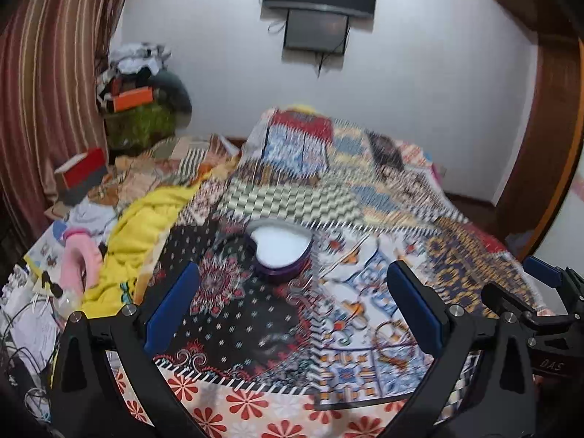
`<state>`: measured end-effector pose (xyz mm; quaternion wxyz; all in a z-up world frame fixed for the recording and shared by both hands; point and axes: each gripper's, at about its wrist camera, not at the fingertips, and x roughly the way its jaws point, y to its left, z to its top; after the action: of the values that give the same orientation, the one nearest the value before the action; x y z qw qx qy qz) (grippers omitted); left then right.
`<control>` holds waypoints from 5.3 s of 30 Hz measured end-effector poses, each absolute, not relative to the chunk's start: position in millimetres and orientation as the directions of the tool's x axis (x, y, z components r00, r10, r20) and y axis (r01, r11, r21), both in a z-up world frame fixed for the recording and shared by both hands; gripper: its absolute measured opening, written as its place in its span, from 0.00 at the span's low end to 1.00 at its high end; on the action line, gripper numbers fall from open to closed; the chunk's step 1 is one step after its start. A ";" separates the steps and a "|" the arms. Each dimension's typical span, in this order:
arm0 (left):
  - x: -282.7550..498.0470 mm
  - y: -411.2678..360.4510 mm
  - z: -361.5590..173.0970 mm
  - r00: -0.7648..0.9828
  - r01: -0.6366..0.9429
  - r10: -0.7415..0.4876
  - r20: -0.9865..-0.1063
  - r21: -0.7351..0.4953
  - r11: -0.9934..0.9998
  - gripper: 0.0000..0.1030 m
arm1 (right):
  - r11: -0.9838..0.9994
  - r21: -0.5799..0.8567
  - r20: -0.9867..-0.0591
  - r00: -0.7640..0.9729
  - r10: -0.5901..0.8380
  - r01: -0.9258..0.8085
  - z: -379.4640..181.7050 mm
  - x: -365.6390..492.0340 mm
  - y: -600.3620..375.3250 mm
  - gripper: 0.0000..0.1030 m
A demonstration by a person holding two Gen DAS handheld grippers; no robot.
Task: Organize jewelry
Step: 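Lower both tools toward the jewelry scattered beside the purple heart tin, then grasp the red-gold braided bracelet with the right tool while the left tool grasps a silver ring, then carry both items over the heart tin and open both tools to drop them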
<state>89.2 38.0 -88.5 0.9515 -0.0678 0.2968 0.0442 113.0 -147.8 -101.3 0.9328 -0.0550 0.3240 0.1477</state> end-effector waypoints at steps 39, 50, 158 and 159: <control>114.5 36.5 -162.6 0.651 -0.056 -0.011 -0.759 -0.062 0.997 1.00 | 0.850 0.124 -0.872 0.353 0.340 -0.512 -198.2 159.2 -114.5 0.54; 136.3 0.1 -181.6 0.558 0.075 -0.129 -0.820 -0.105 0.992 0.86 | 0.845 0.171 -0.859 0.343 0.379 -0.506 -192.4 164.7 -133.6 0.10; 248.9 100.2 -159.1 0.657 -0.020 -0.092 -0.748 -0.139 0.990 0.20 | 0.752 0.248 -0.760 0.358 0.542 -0.611 -152.0 284.0 0.4 0.09; 247.7 102.7 -156.8 0.661 -0.027 -0.088 -0.746 -0.141 0.990 0.21 | 0.752 0.251 -0.764 0.352 0.541 -0.610 -152.5 284.5 0.7 0.09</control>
<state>247.7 102.7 -156.8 0.9085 -0.0699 0.4117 -0.0169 284.5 0.7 -152.5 0.8214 -0.0385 0.4484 0.3503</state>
